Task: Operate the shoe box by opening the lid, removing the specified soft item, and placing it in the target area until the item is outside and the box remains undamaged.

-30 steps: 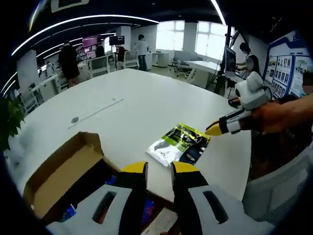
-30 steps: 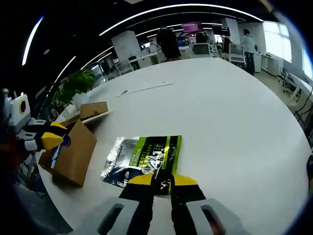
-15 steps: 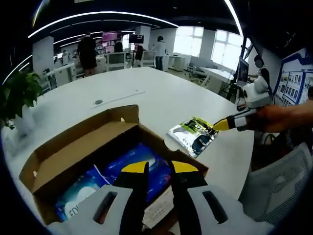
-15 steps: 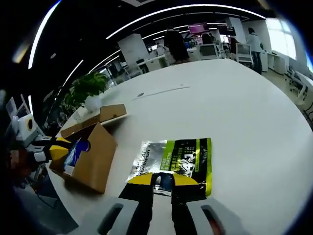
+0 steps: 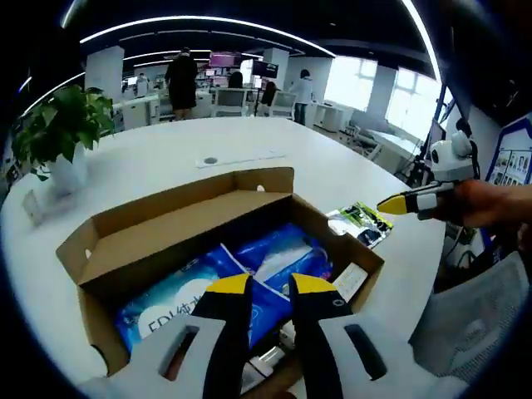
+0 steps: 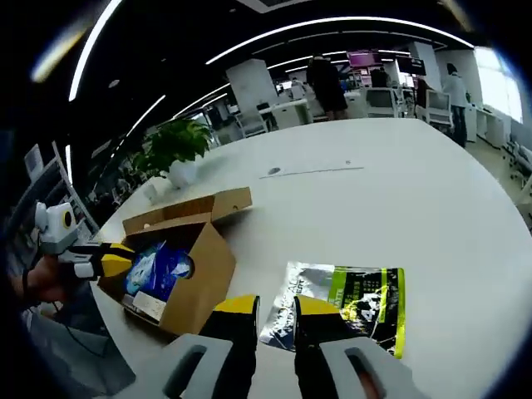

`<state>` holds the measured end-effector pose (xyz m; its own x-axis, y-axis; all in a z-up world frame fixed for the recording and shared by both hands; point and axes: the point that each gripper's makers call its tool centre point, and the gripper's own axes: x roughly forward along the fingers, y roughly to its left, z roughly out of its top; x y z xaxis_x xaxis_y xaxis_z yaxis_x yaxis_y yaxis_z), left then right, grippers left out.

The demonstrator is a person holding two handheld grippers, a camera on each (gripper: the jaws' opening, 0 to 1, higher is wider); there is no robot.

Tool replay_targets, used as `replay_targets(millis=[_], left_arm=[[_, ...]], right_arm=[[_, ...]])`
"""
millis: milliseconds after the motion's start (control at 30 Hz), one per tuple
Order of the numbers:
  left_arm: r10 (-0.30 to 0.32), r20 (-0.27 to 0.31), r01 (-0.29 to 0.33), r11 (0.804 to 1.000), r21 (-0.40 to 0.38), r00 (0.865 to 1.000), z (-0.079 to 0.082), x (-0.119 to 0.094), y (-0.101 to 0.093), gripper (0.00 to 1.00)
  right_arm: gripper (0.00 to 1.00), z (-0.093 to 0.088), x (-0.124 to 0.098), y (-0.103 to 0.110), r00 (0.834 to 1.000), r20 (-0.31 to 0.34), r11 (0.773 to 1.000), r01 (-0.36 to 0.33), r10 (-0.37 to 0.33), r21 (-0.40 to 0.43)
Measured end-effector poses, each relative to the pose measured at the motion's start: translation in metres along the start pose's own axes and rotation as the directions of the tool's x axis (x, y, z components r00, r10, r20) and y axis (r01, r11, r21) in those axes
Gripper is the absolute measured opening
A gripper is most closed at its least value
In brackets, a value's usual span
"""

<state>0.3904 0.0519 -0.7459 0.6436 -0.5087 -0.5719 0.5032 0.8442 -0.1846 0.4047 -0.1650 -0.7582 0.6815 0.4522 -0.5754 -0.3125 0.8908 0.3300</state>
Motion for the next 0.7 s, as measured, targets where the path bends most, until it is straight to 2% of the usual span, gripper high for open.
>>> replay_targets(millis=[67,233,300,367,400,500,700], left_arm=[[0.005,0.004,-0.005,1.000,-0.012,1.000,-0.001,-0.003,0.003,0.17],[0.041,0.014,-0.040,0.999,-0.037,0.999,-0.005,-0.017,0.020,0.18],[0.050,0.018,-0.049,0.998,-0.046,0.999,-0.008,-0.021,0.026,0.17],[0.069,0.031,-0.066,0.994,-0.089,0.997,-0.010,-0.026,0.034,0.18],[0.060,0.042,-0.055,0.992,-0.115,0.997,-0.011,-0.027,0.034,0.18],[0.079,0.025,-0.077,0.994,-0.072,0.997,-0.018,-0.029,0.038,0.19],[0.090,0.042,-0.085,0.990,-0.115,0.995,-0.021,-0.038,0.047,0.20]], right_arm=[[0.12,0.005,0.005,0.008,0.999,0.026,0.999,-0.025,0.024,0.048],[0.12,0.007,0.014,0.022,0.999,0.022,0.998,-0.041,0.040,0.044],[0.12,0.007,0.019,0.039,0.998,0.016,0.998,-0.061,0.061,0.029],[0.13,0.006,0.022,0.046,0.997,0.001,0.997,-0.081,0.081,0.010],[0.14,0.006,0.024,0.051,0.996,-0.004,0.996,-0.087,0.087,0.001],[0.15,0.003,0.032,0.064,0.993,-0.029,0.993,-0.112,0.112,-0.021],[0.16,0.005,0.048,0.091,0.987,-0.049,0.987,-0.157,0.156,-0.032]])
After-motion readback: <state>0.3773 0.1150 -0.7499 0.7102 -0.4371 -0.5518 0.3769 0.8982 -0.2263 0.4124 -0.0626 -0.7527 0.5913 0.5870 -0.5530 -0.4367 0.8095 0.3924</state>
